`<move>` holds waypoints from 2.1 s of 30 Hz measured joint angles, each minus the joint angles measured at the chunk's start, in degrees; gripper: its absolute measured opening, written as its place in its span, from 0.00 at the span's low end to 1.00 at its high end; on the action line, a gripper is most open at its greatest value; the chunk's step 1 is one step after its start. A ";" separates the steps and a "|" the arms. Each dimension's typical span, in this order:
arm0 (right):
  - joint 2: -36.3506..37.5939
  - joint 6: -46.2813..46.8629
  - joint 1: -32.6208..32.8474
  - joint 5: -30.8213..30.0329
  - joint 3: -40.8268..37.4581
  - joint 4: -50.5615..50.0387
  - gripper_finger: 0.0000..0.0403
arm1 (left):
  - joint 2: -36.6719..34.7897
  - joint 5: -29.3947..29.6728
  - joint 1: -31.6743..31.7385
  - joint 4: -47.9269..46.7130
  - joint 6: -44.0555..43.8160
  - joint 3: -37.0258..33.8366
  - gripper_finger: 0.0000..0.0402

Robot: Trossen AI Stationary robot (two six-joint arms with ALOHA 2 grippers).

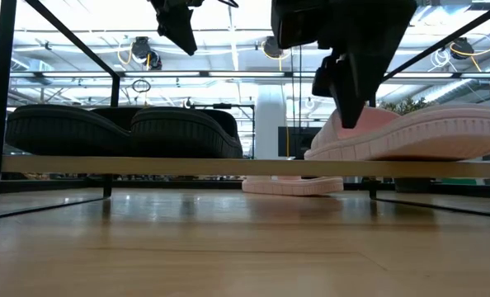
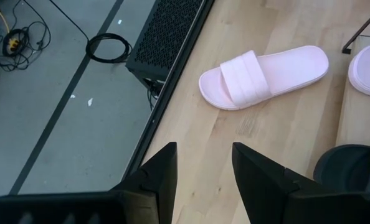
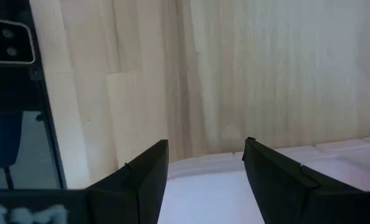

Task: Pick and place slides into the shelf
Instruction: Put the right pink slides on the shelf

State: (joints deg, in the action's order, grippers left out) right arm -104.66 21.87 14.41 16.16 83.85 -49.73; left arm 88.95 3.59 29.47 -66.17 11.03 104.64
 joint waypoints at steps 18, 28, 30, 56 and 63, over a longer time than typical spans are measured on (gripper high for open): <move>-0.28 2.64 0.33 0.56 -2.57 3.42 0.49 | 0.00 0.01 -2.36 0.00 -0.59 0.00 0.37; -0.21 4.00 0.33 0.56 -4.15 3.93 0.49 | 0.00 2.50 -4.15 0.00 -0.59 0.00 0.37; -0.20 3.94 0.31 0.51 -4.15 3.35 0.49 | 0.00 2.48 -4.16 0.00 -0.60 0.00 0.37; 2.41 3.34 -0.17 -1.11 -4.31 -3.87 0.49 | 0.00 2.54 -4.20 0.00 -0.81 0.00 0.37; 2.50 3.08 -0.49 -1.31 -4.31 -1.21 0.49 | 0.00 2.54 -4.17 0.04 -0.81 0.00 0.37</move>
State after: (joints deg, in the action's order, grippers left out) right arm -102.16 24.95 13.92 14.85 79.55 -50.94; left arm 88.95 6.13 25.30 -66.13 10.22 104.64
